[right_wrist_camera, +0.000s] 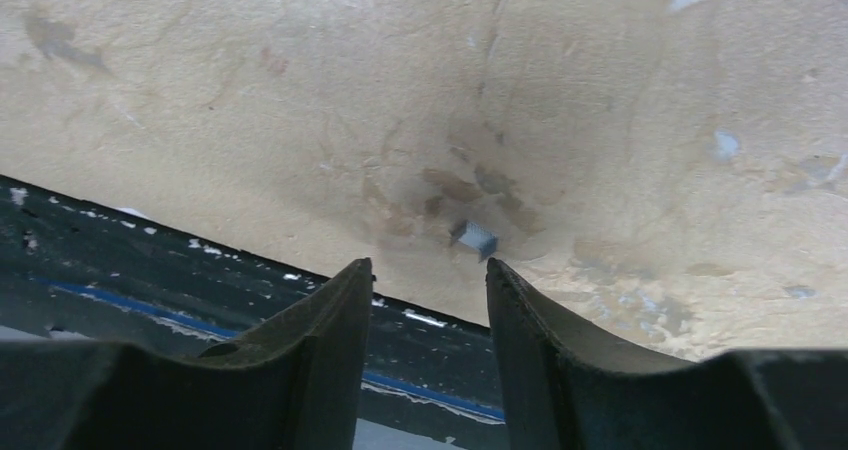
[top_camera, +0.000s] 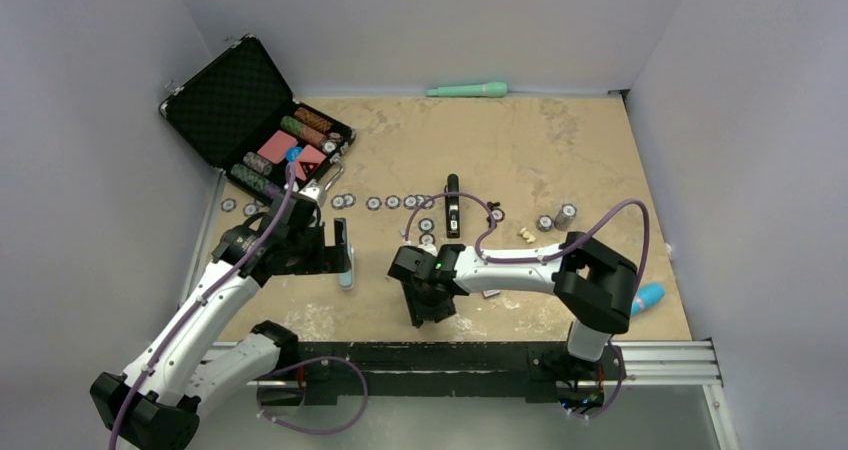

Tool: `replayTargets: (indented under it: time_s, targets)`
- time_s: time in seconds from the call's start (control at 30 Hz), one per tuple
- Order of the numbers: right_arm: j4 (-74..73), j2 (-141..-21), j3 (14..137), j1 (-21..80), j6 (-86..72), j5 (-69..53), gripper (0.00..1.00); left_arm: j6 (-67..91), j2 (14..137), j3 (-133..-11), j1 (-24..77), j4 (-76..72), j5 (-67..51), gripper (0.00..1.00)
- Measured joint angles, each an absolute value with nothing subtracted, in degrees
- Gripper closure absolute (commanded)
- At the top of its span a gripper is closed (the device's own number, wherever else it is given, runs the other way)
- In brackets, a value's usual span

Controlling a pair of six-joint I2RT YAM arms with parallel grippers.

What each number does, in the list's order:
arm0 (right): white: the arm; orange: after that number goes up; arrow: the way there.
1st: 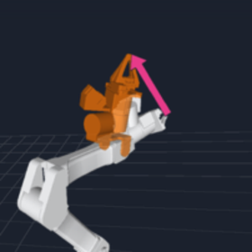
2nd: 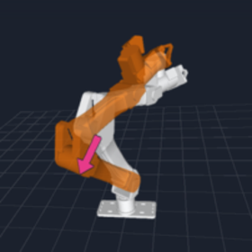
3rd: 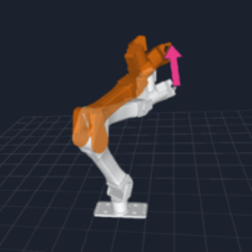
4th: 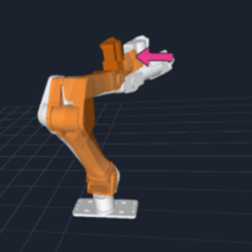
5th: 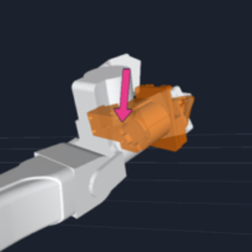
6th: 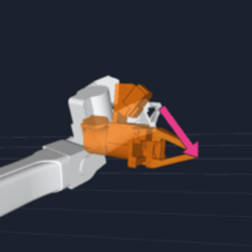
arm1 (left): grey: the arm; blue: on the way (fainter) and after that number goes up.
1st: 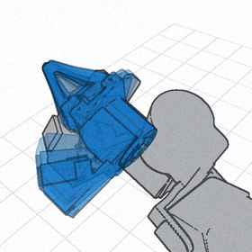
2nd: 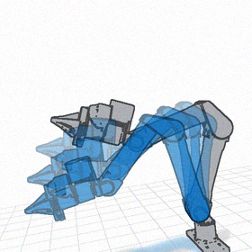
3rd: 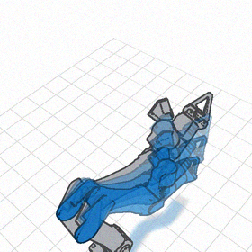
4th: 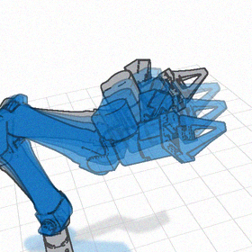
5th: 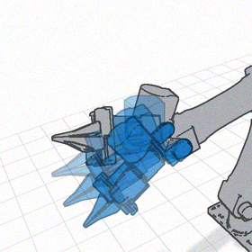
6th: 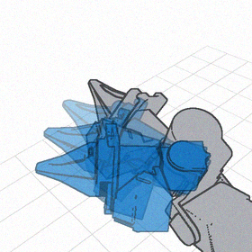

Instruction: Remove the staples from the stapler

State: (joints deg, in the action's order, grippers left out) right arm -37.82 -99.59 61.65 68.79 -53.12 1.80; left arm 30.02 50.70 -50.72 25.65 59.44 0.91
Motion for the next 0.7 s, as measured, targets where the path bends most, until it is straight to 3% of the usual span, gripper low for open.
replayTargets:
  time_s: [0.7]
  targets:
    - [-35.7, -102.0, 63.0, 69.0, -51.2, 0.5, 0.53, 30.5, 50.3, -50.7, 25.6, 59.5, 1.5, 0.0]
